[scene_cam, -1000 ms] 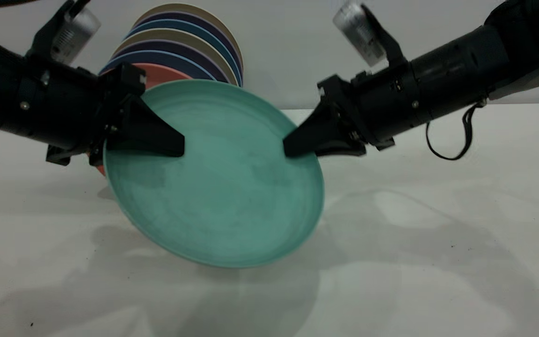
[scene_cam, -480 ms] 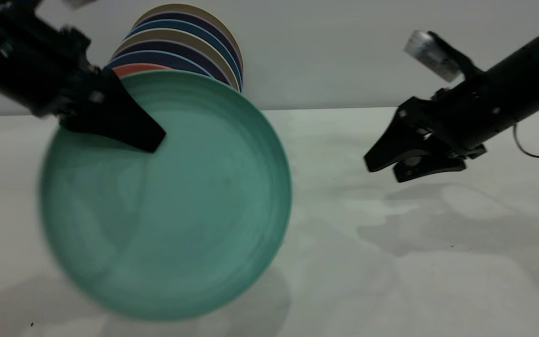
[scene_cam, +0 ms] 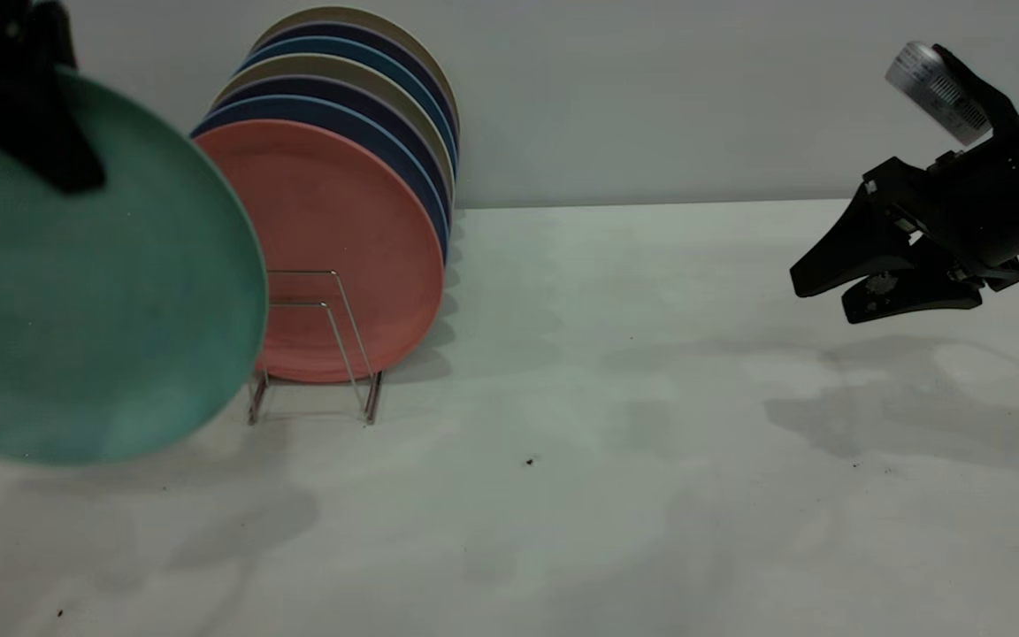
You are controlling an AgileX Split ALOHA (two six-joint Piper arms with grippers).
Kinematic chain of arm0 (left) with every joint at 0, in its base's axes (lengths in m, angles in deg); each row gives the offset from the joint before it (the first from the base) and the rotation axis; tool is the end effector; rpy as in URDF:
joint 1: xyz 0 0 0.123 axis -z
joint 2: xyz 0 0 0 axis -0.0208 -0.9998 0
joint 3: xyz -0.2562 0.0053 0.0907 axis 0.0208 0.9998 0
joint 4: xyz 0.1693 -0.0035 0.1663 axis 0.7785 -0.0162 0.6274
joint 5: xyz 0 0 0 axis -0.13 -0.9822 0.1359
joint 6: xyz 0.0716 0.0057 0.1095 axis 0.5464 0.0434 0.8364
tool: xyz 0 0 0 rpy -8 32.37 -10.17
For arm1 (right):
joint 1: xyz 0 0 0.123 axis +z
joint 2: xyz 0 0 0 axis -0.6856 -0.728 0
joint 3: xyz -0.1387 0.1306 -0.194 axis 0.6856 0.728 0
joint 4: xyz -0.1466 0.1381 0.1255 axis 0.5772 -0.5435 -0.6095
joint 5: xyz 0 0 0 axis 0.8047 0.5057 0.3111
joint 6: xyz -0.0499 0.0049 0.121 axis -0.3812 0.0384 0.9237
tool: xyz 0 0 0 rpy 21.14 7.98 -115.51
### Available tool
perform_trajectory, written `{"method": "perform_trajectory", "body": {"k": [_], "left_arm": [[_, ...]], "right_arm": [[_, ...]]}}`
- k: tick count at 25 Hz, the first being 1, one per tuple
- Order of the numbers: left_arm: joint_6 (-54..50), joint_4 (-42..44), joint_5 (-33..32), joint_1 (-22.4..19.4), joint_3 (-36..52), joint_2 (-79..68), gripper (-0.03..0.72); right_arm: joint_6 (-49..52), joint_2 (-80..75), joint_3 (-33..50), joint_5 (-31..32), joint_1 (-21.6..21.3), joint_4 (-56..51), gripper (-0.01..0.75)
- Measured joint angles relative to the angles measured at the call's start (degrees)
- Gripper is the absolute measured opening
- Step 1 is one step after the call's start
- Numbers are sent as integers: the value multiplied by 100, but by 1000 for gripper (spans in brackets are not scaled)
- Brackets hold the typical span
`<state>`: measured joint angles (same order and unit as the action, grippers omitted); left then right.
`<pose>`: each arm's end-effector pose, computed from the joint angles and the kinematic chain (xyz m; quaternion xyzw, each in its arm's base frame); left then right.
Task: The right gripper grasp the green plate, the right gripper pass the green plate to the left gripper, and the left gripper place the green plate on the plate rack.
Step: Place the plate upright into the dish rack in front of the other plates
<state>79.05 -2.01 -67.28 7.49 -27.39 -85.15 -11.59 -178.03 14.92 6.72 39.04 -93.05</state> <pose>0.3425 -0.0732 0.2122 0.6511 0.7289 0.0391 0.2077 0.3939 0.0553 0.0628 -0.0716 0.9223 0.3206 0.2034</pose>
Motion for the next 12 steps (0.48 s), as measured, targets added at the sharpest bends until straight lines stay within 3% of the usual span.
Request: {"method": "perform_trajectory", "body": {"k": [6, 12], "left_arm": [[2052, -965, 896, 0, -48, 0, 121], [2996, -1800, 1468, 0, -48, -19, 121]], "right_arm": [[0, 0, 0, 11, 0, 0, 573], [0, 0, 0, 11, 0, 0, 573]]}}
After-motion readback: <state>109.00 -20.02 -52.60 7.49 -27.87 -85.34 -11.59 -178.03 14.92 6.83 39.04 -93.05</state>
